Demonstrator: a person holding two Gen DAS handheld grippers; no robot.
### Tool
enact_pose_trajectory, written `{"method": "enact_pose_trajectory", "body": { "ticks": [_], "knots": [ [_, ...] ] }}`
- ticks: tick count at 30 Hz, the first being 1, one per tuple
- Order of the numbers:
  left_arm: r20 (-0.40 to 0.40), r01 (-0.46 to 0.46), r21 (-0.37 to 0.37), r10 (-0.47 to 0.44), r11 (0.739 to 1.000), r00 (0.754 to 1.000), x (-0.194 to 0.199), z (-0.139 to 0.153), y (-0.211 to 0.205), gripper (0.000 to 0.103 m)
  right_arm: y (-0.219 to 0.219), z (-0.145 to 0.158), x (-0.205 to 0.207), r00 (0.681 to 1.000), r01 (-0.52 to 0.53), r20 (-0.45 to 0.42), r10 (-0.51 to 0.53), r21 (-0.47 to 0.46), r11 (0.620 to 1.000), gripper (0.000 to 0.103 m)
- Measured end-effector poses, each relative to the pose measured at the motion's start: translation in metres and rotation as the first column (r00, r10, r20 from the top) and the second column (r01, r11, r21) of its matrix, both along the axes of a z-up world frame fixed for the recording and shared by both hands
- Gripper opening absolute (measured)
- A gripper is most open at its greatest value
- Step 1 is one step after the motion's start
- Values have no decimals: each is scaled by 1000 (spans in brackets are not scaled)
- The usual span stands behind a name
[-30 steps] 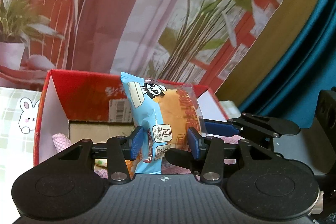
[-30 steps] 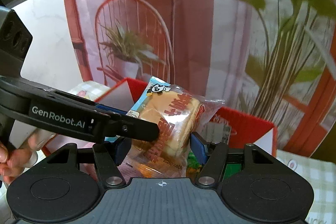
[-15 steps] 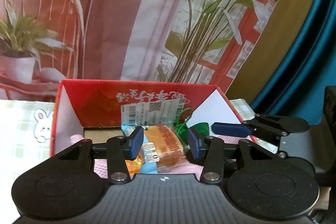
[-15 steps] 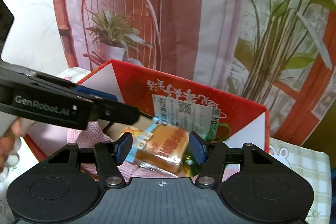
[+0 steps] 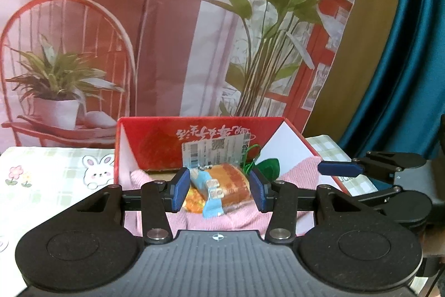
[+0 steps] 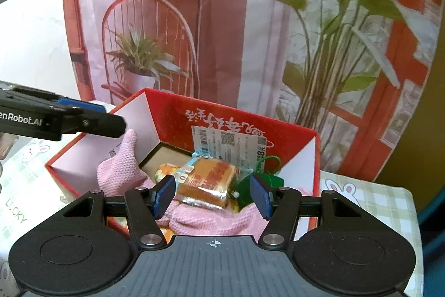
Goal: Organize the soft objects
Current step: 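Move both tools back to the pile toward the blue cotton-pad bag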
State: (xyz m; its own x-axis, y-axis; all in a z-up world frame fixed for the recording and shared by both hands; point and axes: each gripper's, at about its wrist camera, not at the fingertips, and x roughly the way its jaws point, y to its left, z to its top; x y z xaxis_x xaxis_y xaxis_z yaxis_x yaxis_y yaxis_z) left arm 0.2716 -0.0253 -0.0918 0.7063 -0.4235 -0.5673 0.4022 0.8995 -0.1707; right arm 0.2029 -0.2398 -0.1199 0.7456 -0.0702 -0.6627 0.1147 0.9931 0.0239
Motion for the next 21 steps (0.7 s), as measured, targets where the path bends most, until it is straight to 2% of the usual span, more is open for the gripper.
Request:
{"method": "enact_pose_trajectory", "body": {
  "ticks": [10,21],
  "knots": [
    [12,-52,11,52,999,999,-47,-10,27,50,20,6,-46,999,-6,50,6,2,1000,56],
    [-3,-79,20,79,997,997,-87,-29,47,50,45,-2,-83,997,-21,75,19,18,1000,56]
  ]
}}
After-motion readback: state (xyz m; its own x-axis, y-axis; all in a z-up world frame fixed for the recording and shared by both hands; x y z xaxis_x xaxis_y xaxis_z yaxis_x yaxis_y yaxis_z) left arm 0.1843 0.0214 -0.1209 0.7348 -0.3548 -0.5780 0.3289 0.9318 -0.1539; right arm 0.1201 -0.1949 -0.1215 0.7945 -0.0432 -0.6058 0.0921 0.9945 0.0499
